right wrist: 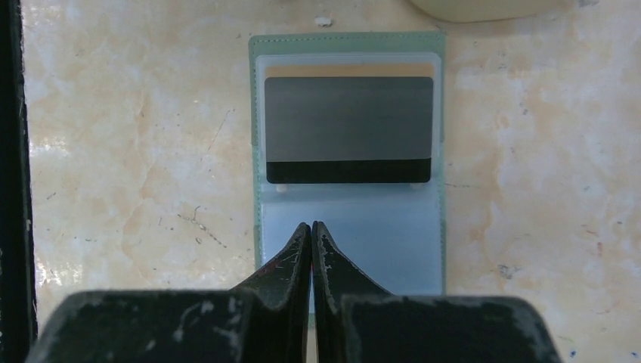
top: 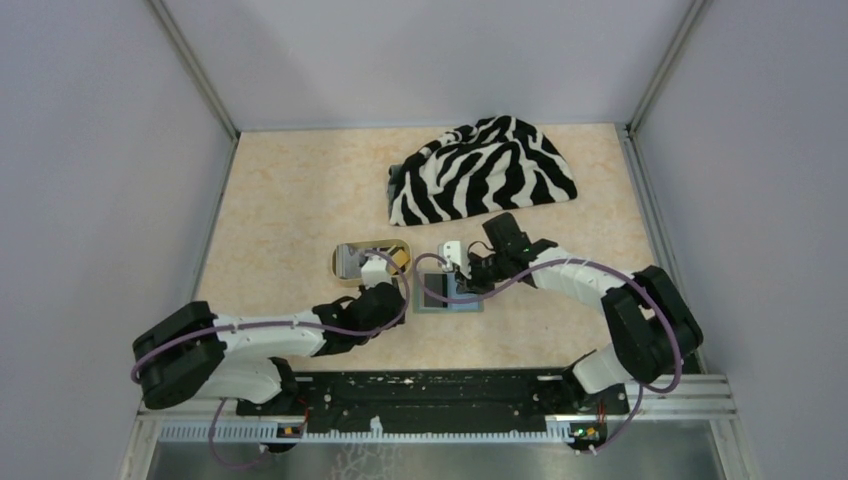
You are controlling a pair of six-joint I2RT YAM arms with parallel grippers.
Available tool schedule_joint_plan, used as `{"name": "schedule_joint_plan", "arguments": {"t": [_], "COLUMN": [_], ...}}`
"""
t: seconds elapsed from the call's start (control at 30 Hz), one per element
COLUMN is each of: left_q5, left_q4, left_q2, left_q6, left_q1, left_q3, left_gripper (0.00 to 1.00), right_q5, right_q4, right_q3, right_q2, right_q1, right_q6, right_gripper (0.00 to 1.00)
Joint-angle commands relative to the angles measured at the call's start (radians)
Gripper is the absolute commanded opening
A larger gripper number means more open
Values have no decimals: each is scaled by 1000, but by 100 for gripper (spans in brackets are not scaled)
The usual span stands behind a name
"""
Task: Put the credit cards into the card holder
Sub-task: Insert the credit card into the card holder.
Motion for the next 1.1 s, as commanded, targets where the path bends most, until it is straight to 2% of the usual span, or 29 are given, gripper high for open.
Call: {"name": "schedule_joint_plan", "arguments": {"t": [0.0, 0.47, 0.73, 0.87, 0.97, 1.07], "left_q5": [-33, 141, 268, 282, 263, 241], "left_q4": [-11, 194, 318, 273, 205, 113], "left_q2": [77, 232, 277, 273, 195, 94], "left_q6": [4, 82, 50, 36, 44, 67], "left_q1": [21, 64, 64, 64, 64, 64], "left_q3": [44, 46, 6, 21, 24, 30], "left_gripper": [30, 30, 26, 25, 27, 34], "right_q5": [119, 277, 244, 293, 281, 196], "right_q4": [58, 97, 95, 59, 7, -26], "right_q3": [66, 145, 167, 186, 211, 209], "right_q2": [58, 194, 211, 165, 109, 47], "right_q1": [73, 127, 137, 120, 78, 13], "right_q6": [105, 317, 384, 364, 328, 295], "right_gripper": [0, 0, 0, 0, 0, 0]}}
